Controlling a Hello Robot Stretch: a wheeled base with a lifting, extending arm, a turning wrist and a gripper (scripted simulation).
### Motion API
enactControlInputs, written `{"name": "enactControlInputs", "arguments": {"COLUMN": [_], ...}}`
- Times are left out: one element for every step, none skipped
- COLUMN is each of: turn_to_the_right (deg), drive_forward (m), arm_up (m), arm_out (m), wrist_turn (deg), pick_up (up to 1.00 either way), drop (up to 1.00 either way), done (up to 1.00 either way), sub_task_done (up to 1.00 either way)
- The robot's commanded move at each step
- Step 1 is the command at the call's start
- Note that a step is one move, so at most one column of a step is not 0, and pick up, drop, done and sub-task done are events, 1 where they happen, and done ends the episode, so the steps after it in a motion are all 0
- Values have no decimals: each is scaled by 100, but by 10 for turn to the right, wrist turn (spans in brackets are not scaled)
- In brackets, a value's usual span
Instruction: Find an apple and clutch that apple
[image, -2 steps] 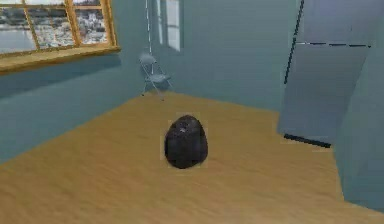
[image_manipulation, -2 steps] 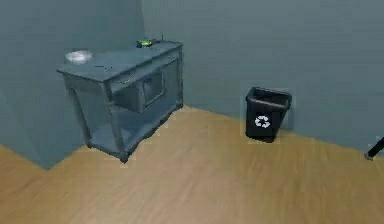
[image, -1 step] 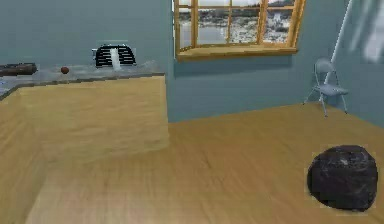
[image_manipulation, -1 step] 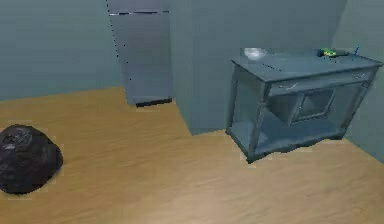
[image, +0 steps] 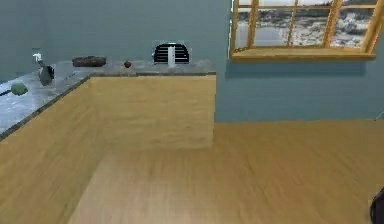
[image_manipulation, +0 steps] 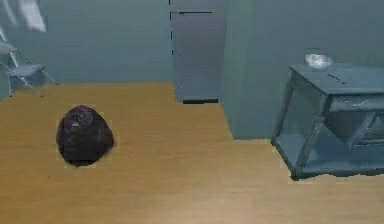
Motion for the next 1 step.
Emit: {"name": "enactControlInputs", "arguments": {"turn_to_the_right": [0], "drive_forward": [65], "arm_up": [0], "arm_out": [0], "wrist_turn": [0], "pick_up": [0], "drop": [0], "done": [0], "sub_task_done": [0]}}
